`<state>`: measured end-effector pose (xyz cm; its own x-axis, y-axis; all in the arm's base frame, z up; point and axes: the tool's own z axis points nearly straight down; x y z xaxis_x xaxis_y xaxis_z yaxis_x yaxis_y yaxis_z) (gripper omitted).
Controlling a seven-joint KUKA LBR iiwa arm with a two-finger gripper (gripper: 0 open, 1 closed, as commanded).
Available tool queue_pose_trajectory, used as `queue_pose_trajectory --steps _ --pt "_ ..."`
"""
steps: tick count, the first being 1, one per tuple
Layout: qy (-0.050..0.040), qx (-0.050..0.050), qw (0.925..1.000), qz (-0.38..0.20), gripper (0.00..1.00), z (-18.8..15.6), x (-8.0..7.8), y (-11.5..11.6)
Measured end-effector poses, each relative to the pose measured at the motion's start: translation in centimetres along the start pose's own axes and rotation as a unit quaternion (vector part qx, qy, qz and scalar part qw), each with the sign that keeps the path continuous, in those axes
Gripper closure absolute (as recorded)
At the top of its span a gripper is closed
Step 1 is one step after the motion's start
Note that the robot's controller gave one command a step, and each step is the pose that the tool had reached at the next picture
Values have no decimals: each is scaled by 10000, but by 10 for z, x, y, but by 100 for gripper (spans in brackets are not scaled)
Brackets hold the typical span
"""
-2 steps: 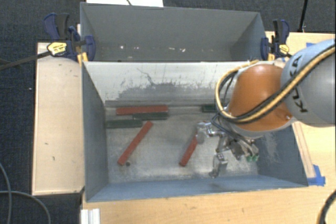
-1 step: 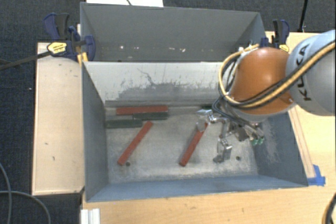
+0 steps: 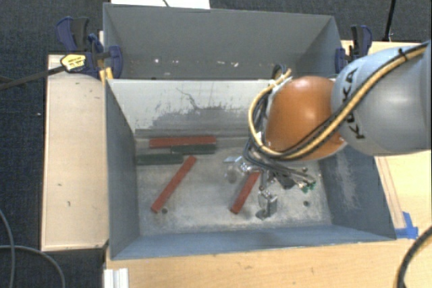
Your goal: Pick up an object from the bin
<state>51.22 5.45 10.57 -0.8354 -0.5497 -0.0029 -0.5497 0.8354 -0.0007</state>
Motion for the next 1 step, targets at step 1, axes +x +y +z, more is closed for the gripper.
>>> queue_pose_trajectory --steps 1 --pt "-3 -1 9982 -595 100 35 -19 -14"
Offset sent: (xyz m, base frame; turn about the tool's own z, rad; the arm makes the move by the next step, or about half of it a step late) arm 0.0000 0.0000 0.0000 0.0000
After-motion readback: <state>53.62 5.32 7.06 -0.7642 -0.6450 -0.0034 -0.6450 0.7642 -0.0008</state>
